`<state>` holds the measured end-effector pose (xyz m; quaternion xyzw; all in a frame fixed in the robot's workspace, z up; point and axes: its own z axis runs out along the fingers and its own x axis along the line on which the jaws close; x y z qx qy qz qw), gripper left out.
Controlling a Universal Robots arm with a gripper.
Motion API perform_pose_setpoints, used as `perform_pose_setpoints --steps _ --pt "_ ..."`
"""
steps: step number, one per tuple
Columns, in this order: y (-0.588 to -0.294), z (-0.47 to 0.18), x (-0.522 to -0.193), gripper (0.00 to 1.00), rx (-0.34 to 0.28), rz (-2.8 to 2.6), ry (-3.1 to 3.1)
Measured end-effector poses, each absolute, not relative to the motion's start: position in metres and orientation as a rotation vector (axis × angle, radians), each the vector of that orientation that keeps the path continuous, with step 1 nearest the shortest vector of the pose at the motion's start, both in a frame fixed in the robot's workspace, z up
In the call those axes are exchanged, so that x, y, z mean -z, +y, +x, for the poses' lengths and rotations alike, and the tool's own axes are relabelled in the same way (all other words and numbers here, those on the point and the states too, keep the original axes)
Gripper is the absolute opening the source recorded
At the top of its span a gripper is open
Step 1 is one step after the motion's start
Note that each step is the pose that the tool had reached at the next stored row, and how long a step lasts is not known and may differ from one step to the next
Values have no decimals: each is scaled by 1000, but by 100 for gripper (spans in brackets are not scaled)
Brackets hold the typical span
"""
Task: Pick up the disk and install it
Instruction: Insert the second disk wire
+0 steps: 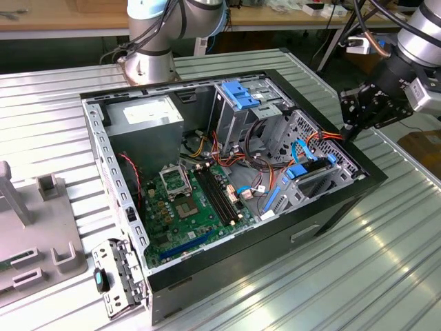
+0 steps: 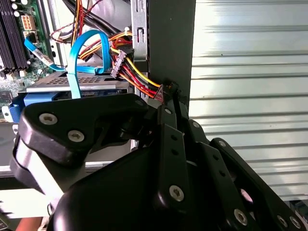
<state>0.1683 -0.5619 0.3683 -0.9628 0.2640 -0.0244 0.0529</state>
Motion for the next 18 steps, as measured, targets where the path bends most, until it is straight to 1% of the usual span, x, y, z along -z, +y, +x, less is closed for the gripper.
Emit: perform_pose_setpoints --steps 12,18 --pt "-562 168 -368 16 74 -2926 803" --pt "-562 168 -378 16 84 -2925 803"
